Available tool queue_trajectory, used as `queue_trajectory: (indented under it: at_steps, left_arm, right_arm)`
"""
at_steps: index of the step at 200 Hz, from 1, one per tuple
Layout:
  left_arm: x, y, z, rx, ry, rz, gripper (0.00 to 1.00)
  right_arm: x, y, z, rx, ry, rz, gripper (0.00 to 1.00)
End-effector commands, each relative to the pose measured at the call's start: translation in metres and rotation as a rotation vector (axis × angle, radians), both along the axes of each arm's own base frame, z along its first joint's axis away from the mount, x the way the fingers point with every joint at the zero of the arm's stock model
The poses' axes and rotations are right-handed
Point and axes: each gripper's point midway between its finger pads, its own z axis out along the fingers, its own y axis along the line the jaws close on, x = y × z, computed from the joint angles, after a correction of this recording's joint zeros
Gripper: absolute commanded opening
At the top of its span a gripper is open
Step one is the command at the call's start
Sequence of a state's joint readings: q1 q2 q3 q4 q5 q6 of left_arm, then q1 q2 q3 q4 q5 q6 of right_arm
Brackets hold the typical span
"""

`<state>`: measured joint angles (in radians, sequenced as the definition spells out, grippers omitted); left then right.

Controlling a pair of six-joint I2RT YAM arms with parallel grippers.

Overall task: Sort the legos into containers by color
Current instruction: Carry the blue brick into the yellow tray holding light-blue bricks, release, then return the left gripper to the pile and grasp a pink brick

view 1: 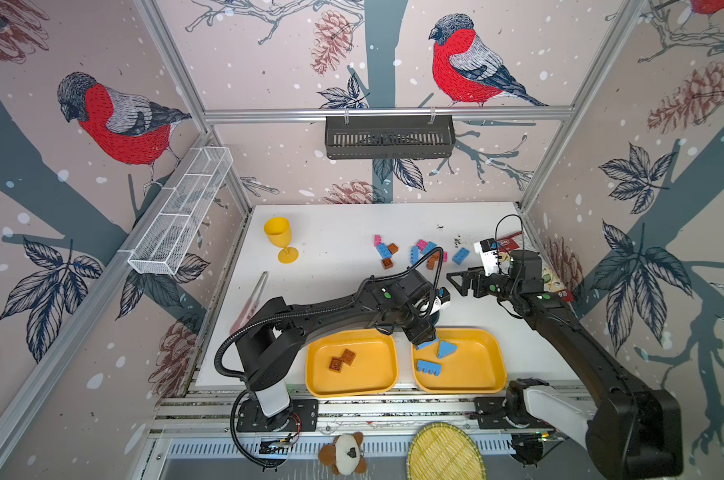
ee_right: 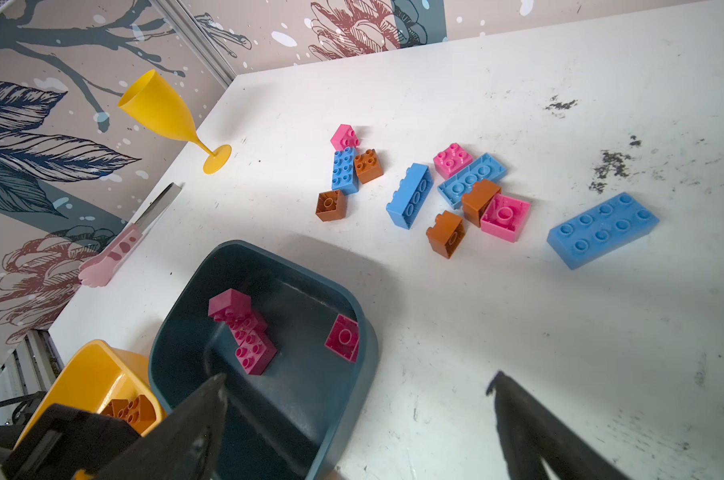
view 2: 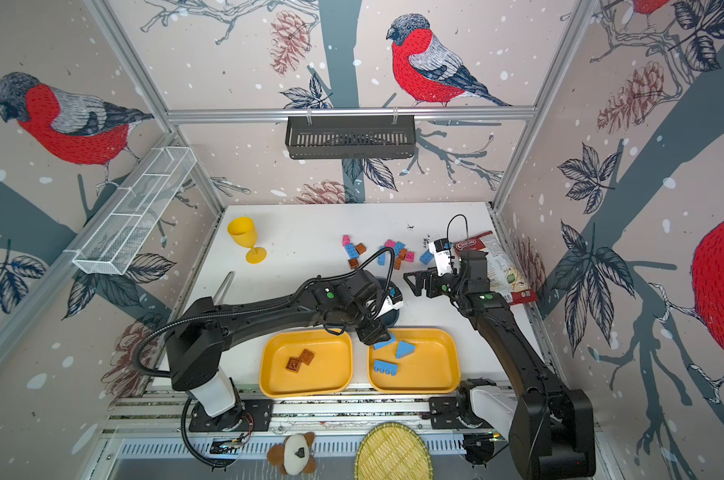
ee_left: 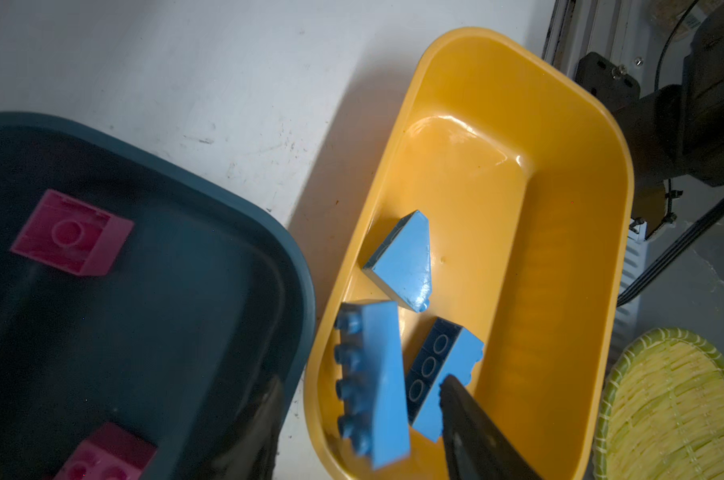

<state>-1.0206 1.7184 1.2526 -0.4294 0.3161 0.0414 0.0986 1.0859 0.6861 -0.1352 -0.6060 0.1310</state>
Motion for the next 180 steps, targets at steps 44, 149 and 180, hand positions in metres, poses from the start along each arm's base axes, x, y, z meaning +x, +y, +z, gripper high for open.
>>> queue_trajectory:
  at_steps: [44,149,180]
  left_arm:
    - [0.104,0.029,0.048,-0.026,-0.201,0.258,0.69]
    - [0.315,0.116,-0.003,0.077,-0.143,0.934,0.67]
    - [0.347,0.131,-0.023,0.131,-0.169,1.053,0.67]
  right_arm:
    - [0.002,0.001,0.002,0.006,-0.01,0.003,1.0]
    - [0.011,0.005,0.0,0.021,-0.01,0.014,1.0]
    - [0.013,0.007,-0.002,0.029,-0.001,0.024,0.99]
